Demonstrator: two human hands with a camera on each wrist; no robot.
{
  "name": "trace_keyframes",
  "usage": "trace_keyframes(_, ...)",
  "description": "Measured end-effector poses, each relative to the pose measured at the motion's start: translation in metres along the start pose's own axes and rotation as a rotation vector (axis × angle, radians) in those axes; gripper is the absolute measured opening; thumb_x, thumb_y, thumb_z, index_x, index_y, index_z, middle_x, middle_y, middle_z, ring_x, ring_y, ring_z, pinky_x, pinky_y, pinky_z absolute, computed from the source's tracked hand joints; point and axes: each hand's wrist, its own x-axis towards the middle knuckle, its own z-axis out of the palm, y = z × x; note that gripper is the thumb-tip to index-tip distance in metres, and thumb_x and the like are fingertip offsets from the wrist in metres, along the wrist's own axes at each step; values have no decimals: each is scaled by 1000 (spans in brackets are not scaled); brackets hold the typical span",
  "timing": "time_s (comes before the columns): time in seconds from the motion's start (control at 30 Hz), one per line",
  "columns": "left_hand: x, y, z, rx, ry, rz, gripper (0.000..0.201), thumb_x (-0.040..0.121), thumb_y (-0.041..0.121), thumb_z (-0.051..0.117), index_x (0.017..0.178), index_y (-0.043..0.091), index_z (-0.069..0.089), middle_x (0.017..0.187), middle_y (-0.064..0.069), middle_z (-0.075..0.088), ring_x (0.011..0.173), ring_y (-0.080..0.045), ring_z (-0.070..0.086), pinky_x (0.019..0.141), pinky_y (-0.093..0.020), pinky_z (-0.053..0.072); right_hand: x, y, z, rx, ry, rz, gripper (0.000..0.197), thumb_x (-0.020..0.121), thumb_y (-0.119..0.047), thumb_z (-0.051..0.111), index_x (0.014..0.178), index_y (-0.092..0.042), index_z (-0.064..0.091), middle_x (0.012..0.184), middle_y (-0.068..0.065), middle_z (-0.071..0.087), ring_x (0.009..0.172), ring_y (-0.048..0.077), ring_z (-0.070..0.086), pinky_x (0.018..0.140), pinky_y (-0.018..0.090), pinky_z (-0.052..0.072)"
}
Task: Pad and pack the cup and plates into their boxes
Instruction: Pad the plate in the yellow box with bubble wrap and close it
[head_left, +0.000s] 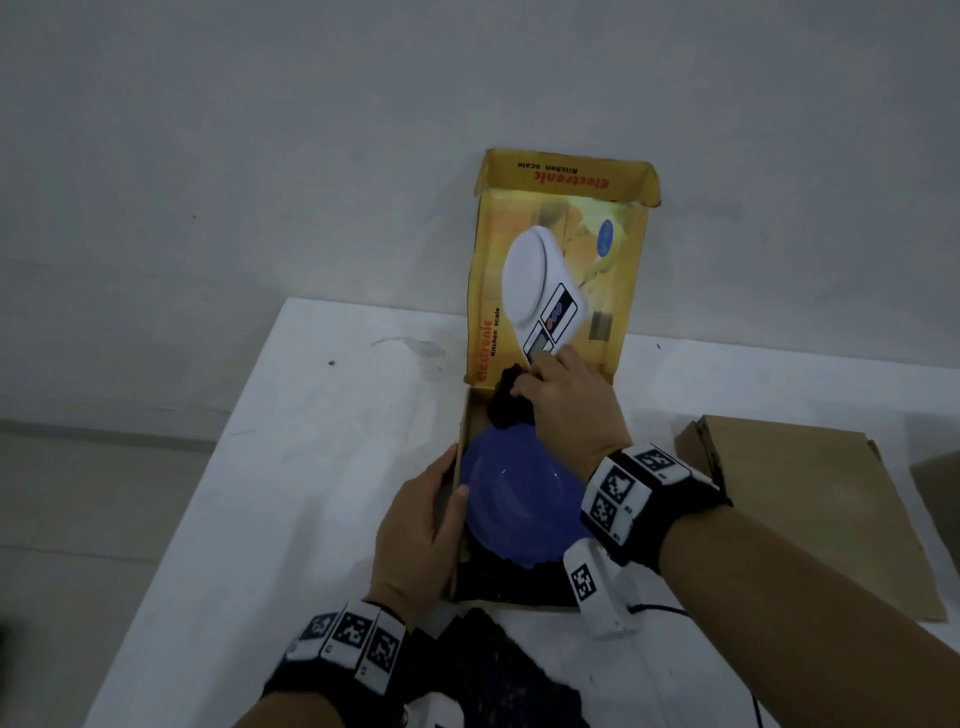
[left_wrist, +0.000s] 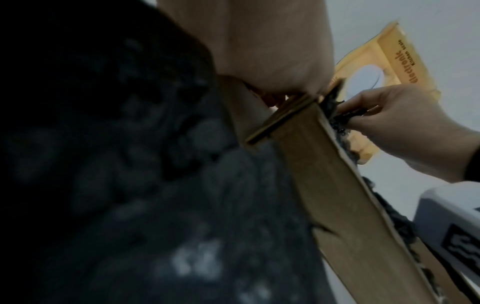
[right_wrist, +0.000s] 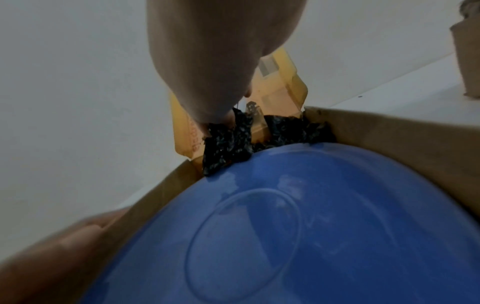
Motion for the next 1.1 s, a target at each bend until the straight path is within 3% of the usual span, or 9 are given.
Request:
trace_keyframes(0.17, -3, 6, 0, 25, 16, -16, 58, 88, 61, 29, 141, 38, 38, 133, 20, 52, 117, 1, 49, 97, -22, 40, 4, -7, 10, -179, -159, -146, 17, 54, -3, 79, 59, -13, 66, 73, 4, 62, 67, 24, 58, 54, 31, 47)
trace_keyframes(0.23, -3, 7, 0, 26, 19, -17, 57, 88, 60, 29, 140, 38, 39, 132, 21, 52, 115, 1, 49, 96, -20, 39, 2, -12, 14, -164, -328, -200, 11, 73, -9, 70, 82, -14, 67, 86, 5, 64, 84, 26, 57, 75, 37, 48)
trace_keyframes(0.3, -4, 8, 0, 22, 25, -15, 56, 88, 59, 29, 140, 39, 39, 131, 22, 51, 115, 2, 49, 95, -18, 38, 3, -12, 13, -96, -430, -169, 33, 85, -9, 52, 118, -13, 54, 109, 7, 60, 102, 28, 52, 88, 37, 44)
trace_keyframes(0.47, -6, 9, 0, 9, 37, -10, 53, 88, 59, 30, 138, 42, 38, 130, 24, 49, 115, 4, 47, 96, -19, 37, 15, -8, -5, -57, -308, -27, 41, 89, 6, 41, 126, -11, 43, 119, 9, 47, 87, 27, 59, 52, 28, 32)
trace_keyframes(0.63, -5, 8, -1, 18, 20, -15, 57, 88, 59, 30, 140, 38, 39, 131, 20, 52, 114, 1, 48, 94, -19, 38, 6, -13, 9, -158, -456, -46, 27, 92, -2, 36, 109, -7, 57, 116, 11, 58, 109, 28, 51, 88, 34, 43)
trace_keyframes(0.8, -4, 10, 0, 15, 16, -20, 54, 87, 60, 30, 137, 41, 39, 131, 18, 53, 114, -3, 50, 95, -24, 41, -11, -2, 6, 7, -455, 12, 44, 89, -10, 42, 131, -17, 48, 133, 5, 54, 126, 27, 40, 105, 39, 31)
trace_keyframes(0.97, 2, 7, -7, 3, -59, 2, 59, 91, 60, 33, 140, 29, 43, 135, 11, 53, 121, -7, 51, 102, -30, 44, -63, -25, -21, 391, -111, -38, 20, 83, -9, 59, 102, -16, 65, 100, 7, 64, 91, 26, 57, 80, 38, 49)
trace_keyframes(1.03, 4, 15, -14, -37, -122, 17, 49, 95, 48, 37, 140, 28, 43, 134, 19, 48, 121, 2, 46, 100, -12, 38, -96, -42, -30, 581, -125, -122, 9, 82, -13, 63, 89, -18, 66, 87, 1, 67, 77, 17, 59, 67, 30, 51)
trace_keyframes(1.1, 6, 20, -22, -98, -194, -31, 43, 99, 35, 42, 140, 25, 41, 133, 21, 44, 124, 4, 41, 101, -10, 32, -127, -57, -32, 684, -260, -170, 9, 82, -26, 67, 89, -20, 67, 88, -3, 67, 74, 11, 58, 63, 27, 49)
